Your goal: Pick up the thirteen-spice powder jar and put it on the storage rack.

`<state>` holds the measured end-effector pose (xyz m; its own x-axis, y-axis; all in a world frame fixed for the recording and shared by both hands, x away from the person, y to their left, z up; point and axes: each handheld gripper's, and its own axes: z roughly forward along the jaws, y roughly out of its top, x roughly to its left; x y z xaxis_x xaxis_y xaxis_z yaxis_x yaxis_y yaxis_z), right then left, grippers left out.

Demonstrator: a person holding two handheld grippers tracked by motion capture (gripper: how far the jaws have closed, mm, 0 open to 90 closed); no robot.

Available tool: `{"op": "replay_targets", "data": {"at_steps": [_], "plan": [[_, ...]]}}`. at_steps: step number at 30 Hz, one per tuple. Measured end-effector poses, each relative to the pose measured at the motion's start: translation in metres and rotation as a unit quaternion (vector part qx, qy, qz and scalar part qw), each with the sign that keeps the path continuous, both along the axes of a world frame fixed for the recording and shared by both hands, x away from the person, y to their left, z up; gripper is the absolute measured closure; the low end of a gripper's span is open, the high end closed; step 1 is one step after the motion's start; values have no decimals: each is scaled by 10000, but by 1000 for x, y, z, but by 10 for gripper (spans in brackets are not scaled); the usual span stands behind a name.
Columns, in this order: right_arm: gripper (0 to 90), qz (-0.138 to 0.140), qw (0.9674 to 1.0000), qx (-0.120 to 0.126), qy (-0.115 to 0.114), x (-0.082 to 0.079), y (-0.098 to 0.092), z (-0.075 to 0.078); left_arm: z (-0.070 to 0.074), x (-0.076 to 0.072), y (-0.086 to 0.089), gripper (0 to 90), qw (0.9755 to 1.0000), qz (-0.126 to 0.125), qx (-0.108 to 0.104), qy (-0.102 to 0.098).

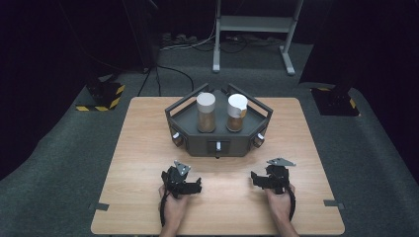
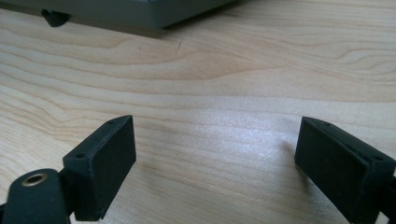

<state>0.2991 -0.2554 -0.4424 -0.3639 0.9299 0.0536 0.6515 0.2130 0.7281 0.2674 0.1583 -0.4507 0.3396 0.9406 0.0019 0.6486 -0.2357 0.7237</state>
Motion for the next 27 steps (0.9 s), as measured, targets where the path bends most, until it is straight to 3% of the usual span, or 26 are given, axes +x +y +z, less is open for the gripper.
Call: {"op": "replay_targets", "data": {"at_steps": [6, 27], "plan": [[80, 53, 9993, -330, -150, -5, 14, -4, 0, 0, 0, 37, 10000, 1, 0, -4], [71, 77, 9993, -324, -163, -5, 14, -5, 0, 0, 0, 37, 10000, -1, -1, -6]]}}
